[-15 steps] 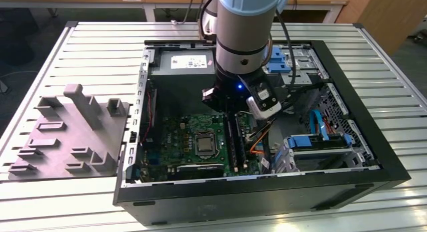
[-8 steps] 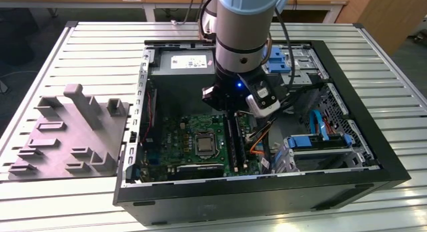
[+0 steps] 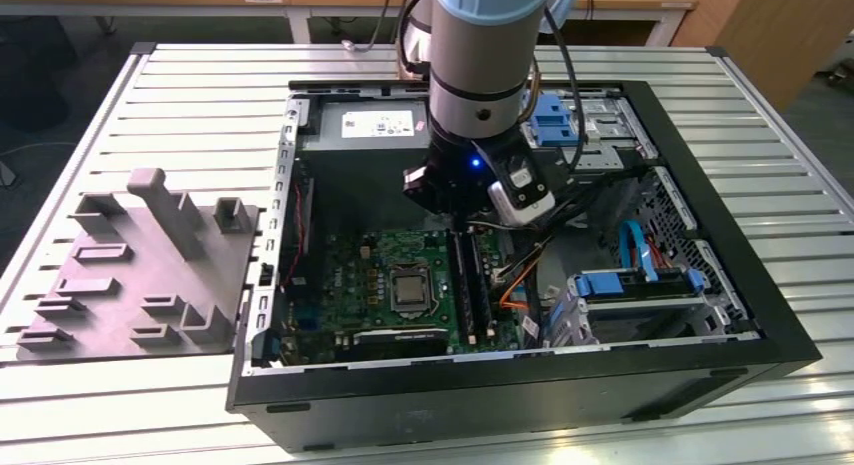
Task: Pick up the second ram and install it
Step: 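Press down the second ram until it locks into place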
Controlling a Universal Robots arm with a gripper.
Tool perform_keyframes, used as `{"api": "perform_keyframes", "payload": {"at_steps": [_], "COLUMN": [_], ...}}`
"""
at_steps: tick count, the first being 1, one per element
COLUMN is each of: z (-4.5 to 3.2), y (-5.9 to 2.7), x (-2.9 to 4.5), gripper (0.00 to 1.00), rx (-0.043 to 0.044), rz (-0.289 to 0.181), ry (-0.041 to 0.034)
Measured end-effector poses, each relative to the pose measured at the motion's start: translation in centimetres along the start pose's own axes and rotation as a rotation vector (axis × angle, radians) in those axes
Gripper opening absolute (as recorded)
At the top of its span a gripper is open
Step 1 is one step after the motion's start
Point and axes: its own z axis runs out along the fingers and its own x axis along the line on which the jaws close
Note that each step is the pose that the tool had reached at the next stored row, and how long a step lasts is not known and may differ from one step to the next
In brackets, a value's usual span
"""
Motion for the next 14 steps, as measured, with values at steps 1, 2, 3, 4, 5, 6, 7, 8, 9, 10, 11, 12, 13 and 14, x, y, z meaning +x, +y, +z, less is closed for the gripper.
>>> {"api": "perform_keyframes", "payload": {"at_steps": [1,2,3,4,5,6,7,8,9,10,11,12,13,14], "z": [0.04,0.07,0.07,0.07,0.07,0.07,0.07,0.07,0.07,0.07,0.07,0.07,0.11,0.16], "y": [0.20,0.39,0.37,0.37,0.37,0.37,0.37,0.36,0.36,0.36,0.36,0.36,0.36,0.35], "x": [0.01,0.01,0.02,0.02,0.02,0.01,0.01,0.01,0.01,0.01,0.01,0.01,0.02,0.02], "gripper": [0.10,0.10,0.10,0.10,0.10,0.10,0.10,0.10,0.10,0.10,0.10,0.10,0.10,0.10], "rx": [-0.0009,-0.0017,-0.0016,-0.0016,-0.0017,-0.0017,-0.0017,-0.0017,-0.0017,-0.0017,-0.0018,-0.0017,-0.0019,-0.0019], "rz": [0.000,0.000,0.000,0.000,0.000,0.000,0.000,0.000,0.000,0.000,0.000,0.000,0.000,0.000], "ry": [0.0000,0.0000,0.0001,0.0001,0.0000,0.0000,0.0000,0.0000,0.0000,0.0000,0.0000,0.0000,0.0000,0.0000]}}
